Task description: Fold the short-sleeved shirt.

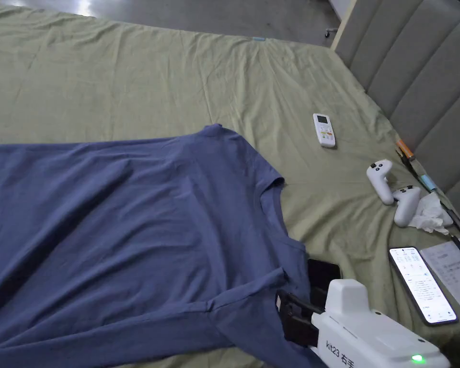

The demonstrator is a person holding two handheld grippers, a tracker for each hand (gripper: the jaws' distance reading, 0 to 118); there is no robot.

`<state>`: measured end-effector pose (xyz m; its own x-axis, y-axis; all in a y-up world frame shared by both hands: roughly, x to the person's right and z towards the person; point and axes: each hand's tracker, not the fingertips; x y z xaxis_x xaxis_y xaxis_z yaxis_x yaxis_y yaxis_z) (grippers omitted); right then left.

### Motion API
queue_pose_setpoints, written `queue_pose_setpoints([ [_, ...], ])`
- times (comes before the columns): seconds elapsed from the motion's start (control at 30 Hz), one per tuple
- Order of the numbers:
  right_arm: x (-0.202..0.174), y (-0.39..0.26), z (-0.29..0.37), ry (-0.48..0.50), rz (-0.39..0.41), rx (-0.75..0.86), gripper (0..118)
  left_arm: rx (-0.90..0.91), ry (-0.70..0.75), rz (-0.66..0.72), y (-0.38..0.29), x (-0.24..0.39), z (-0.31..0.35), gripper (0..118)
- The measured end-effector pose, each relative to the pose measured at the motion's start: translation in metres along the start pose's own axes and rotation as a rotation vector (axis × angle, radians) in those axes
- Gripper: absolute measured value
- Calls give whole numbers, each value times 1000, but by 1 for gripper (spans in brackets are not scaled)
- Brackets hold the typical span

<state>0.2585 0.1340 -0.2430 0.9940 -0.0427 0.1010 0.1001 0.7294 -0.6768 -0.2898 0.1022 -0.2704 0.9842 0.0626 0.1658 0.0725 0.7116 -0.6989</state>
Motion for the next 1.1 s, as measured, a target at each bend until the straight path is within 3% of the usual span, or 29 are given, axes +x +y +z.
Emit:
queue_pose_setpoints([
  [0.27,5,6,-29,-15,52,-49,61,-7,0,12,1,1,2,11],
  [0.4,16,-9,-8,-10,-21,-21,61,-4,6,33,-4,-1,1,11],
  [0.6,23,-30,-3,-21,-37,-73,60,-8,3,37,-2,0,2,11],
  [0.67,18,-31,-2,-25,-36,-61,49,-13,3,35,-2,1,2,11],
  [0.77,7,-28,-2,-27,-20,-78,17,-14,8,36,-2,3,2,11],
  [0.9,-7,-27,4,-92,59,-82,8,-13,15,42,-1,4,4,11],
  [1.1,1,-39,29,-93,-40,-60,8,29,19,37,-4,5,22,11],
])
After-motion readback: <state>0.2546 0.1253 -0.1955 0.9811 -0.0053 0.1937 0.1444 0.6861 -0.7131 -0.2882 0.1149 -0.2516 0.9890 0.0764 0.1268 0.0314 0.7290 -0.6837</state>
